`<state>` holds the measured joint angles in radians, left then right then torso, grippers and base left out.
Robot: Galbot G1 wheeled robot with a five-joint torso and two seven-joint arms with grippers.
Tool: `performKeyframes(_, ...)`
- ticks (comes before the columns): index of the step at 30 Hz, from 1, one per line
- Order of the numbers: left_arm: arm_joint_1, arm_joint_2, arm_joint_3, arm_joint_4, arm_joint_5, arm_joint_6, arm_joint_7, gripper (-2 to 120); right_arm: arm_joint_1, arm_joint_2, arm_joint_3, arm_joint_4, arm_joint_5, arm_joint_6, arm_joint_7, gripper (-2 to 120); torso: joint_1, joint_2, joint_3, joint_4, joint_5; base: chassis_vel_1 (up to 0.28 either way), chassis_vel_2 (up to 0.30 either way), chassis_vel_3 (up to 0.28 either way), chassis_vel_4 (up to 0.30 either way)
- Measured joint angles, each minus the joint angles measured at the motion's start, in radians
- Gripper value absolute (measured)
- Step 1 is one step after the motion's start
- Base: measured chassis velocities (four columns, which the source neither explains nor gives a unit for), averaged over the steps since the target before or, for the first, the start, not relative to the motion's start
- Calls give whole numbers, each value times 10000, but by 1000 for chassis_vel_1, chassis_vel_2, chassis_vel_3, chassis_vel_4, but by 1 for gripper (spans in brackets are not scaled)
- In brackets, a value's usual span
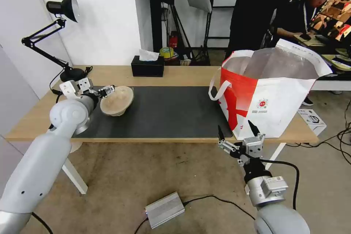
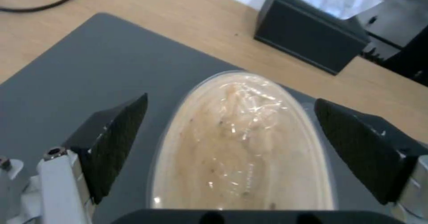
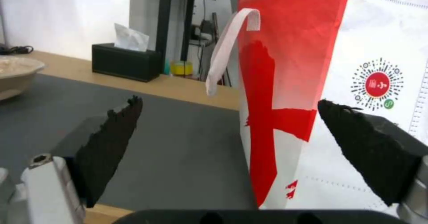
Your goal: Pick up the trash from the table and place it into the takeout bag.
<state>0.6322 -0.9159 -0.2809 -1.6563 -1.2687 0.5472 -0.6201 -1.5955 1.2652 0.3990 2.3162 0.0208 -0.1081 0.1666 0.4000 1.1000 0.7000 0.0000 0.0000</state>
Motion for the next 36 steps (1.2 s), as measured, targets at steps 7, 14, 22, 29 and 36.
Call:
performKeyframes(7,-221,-243,56,335,-521,262,-597,100,-26,-15,4,1,2,1,2,100,0,1,0,-1,0,0,0,0,0)
performKeyframes(14,-210,-320,-90,529,-915,288,-626,100,-33,-39,18,-17,16,5,9,100,0,0,0,0,0,0,0,0,0)
performKeyframes(22,-119,-442,-331,717,-1416,384,-707,100,-23,-124,15,-43,43,5,11,100,0,1,0,0,0,0,0,0,0)
performKeyframes(29,-113,-524,-463,839,-1793,517,-927,100,-12,-135,22,-55,52,5,12,100,0,1,0,0,0,0,0,0,0)
performKeyframes(36,-94,-581,-481,904,-1878,553,-930,100,-10,-136,27,-55,53,5,12,100,0,1,0,0,0,0,0,0,0)
